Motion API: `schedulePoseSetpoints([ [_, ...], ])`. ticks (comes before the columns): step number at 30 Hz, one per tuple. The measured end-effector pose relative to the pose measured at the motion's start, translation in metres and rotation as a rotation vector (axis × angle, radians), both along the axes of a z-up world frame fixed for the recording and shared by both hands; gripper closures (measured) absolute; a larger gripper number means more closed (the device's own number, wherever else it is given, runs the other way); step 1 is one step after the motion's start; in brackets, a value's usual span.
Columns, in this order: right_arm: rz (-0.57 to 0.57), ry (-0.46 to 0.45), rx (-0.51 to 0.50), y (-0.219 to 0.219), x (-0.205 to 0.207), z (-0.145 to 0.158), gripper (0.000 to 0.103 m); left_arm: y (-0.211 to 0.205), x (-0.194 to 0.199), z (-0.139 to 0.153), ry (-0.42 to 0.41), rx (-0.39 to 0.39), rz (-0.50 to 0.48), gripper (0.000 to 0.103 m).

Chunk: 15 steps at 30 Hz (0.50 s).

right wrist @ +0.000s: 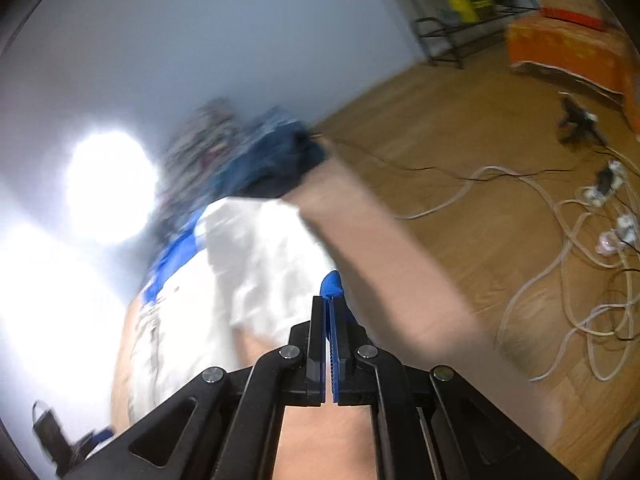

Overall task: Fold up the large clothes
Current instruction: 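Move the right gripper to the other sleeve's blue cuff and close on it, then lift the blue cuff with the right gripper while the left gripper pinches the jacket side edge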

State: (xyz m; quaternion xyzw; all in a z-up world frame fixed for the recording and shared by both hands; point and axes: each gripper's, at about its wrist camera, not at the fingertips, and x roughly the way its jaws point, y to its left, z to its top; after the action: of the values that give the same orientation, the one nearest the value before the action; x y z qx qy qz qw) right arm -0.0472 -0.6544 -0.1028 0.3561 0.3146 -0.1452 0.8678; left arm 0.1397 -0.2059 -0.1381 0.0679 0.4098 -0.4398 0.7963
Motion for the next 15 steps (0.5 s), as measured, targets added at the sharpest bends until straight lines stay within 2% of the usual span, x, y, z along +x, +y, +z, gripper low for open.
schedulePoseSetpoints([
  [8,0.314,-0.027,-0.013,0.121,0.022,0.014,0.103,0.000,0.002,0.003,-0.006,-0.016,0.016,0.026],
  [11,0.445,-0.022,0.005,0.169,0.029,0.007,0.103,0.006,0.005,0.003,0.000,-0.020,0.035,0.028],
  [15,0.627,0.053,-0.003,0.233,0.039,-0.018,0.103,0.013,0.013,-0.002,0.034,-0.020,0.068,0.038],
])
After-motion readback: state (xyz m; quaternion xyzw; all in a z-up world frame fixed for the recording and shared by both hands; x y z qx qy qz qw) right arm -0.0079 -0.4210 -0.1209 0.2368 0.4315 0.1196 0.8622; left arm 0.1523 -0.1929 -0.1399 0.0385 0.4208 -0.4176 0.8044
